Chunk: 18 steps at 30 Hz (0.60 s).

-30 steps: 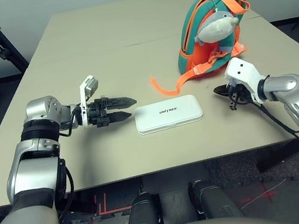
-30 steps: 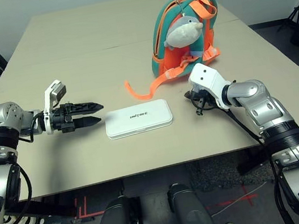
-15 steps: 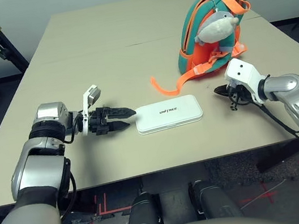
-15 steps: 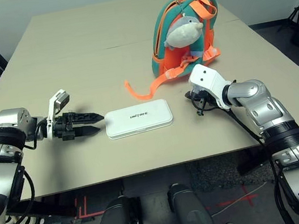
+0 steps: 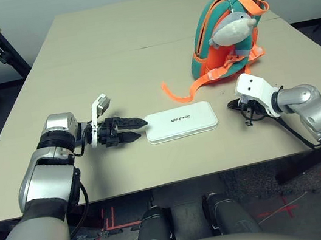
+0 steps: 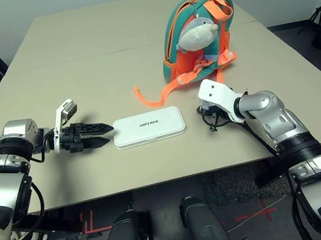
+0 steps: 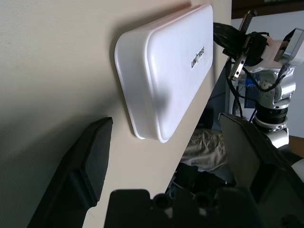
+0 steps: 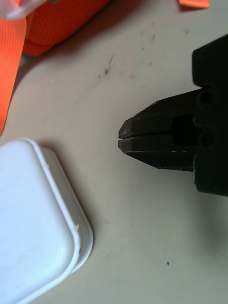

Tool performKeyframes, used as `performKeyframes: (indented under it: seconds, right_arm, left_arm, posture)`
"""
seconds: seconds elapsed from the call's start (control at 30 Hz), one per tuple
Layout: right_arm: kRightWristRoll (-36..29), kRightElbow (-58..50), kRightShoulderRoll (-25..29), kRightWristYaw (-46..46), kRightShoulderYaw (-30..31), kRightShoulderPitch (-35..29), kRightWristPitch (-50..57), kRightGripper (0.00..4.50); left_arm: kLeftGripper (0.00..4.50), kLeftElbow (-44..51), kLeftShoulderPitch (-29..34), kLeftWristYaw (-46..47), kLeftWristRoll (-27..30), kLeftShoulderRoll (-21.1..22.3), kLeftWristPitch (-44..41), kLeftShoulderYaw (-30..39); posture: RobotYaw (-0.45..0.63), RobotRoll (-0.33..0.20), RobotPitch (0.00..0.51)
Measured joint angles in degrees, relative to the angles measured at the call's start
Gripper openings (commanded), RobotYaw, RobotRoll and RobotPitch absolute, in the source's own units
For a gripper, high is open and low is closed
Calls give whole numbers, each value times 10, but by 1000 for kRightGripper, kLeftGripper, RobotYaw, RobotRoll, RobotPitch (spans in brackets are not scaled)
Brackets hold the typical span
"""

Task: Put the pencil case into the backpack and zip it.

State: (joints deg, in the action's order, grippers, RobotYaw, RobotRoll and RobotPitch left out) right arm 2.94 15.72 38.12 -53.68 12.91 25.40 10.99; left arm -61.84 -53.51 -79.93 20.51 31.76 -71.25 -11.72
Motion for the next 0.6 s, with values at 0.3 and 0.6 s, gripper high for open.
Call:
performKeyframes:
  seconds: [0.3, 0.6]
  right_arm:
    - [12, 1, -33, -4, 18, 8, -1, 35]
    - [28, 15, -62, -6, 27, 26, -8, 35]
  left_arm:
    - [4500, 0, 0, 0, -7, -3, 0, 8]
    - [4500, 1, 1, -6, -12, -5, 3, 10]
  posture:
    - [-186, 0, 71]
    - [-174, 0, 74]
